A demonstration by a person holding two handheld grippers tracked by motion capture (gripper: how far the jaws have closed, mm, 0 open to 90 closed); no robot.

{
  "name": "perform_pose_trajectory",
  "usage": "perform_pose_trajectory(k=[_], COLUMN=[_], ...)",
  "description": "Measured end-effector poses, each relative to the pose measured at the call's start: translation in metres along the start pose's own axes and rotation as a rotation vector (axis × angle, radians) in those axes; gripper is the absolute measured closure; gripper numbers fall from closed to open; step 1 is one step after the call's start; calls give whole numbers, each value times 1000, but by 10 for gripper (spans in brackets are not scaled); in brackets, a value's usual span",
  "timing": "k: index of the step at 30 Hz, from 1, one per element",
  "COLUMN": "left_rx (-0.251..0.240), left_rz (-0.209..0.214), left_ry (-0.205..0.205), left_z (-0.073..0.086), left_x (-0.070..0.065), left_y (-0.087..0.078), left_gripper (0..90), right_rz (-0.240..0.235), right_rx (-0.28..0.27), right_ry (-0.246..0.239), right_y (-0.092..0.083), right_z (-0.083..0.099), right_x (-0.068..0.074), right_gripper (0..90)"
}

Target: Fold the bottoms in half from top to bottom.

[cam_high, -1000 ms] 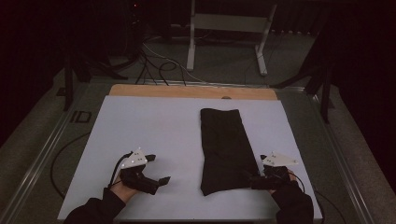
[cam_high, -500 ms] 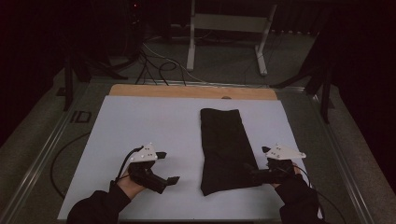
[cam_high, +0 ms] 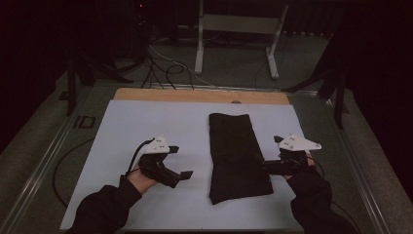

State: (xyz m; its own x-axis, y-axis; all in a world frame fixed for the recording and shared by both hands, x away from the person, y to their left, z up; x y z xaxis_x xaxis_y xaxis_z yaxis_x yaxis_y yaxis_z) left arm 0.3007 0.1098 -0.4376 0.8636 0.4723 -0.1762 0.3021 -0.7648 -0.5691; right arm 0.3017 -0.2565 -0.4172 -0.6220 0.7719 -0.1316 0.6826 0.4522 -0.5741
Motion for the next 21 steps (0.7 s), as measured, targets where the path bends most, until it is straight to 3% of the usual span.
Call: perform_pose_trajectory(k=[9, 10, 21], left_rx=[-2, 7, 37], left_rz=[-17, -24, -34], left_ry=[-2, 2, -3], left_z=[-11, -14, -19], left_x=[10, 13, 23], left_y=[6, 9, 25], left_gripper=[0, 0, 0], right_rz=[2, 6, 13], right_rx=[6, 15, 38], right_ry=[4, 10, 16], right_y=[13, 21, 47], right_z=[-9, -12, -16], right_x=[-8, -12, -19], right_gripper=[99, 99, 99])
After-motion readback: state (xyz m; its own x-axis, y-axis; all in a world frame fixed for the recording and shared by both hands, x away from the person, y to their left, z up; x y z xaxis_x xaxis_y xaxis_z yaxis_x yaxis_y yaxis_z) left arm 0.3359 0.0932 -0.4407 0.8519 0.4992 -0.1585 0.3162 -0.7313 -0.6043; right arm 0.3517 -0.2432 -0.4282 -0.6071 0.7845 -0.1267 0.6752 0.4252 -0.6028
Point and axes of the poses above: each handheld gripper's, and its own axes: y roughly forward along the jaws, z roughly out of its underside, x roughly to its left, the point moved 2 cm from there along y, roughly forward along the jaws, and after that the axes turned 4 degrees about x, right-handed, at the moved point
